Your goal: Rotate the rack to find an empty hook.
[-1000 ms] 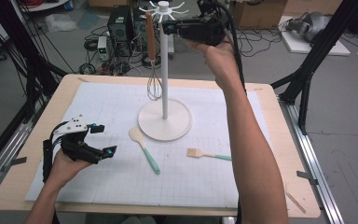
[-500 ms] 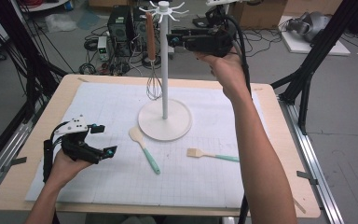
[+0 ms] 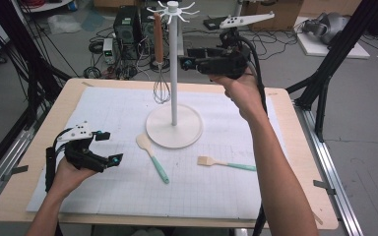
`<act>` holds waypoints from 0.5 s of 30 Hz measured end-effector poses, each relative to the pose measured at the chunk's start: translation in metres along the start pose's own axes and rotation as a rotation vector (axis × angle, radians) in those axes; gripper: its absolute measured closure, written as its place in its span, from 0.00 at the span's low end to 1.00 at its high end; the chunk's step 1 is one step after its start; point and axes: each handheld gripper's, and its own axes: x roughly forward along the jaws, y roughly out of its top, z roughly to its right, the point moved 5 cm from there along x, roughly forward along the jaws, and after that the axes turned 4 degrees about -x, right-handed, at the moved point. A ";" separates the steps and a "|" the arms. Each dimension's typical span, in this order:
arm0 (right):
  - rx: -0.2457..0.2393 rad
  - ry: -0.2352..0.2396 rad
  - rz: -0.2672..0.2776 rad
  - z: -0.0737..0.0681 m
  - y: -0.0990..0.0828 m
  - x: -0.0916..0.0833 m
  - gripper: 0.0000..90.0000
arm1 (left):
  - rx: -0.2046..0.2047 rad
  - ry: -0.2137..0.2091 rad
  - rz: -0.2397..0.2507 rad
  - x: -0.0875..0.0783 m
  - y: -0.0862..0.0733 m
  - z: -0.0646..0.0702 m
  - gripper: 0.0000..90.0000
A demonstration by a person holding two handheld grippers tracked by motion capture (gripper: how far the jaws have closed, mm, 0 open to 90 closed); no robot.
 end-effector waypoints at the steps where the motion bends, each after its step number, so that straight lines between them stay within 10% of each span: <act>1: 0.003 0.004 -0.003 -0.001 -0.003 0.000 0.47 | -0.001 0.002 0.000 0.000 0.000 -0.001 0.02; 15: 0.016 -0.021 -0.060 -0.011 -0.051 0.005 0.40 | -0.004 0.003 -0.002 0.000 -0.001 -0.001 0.02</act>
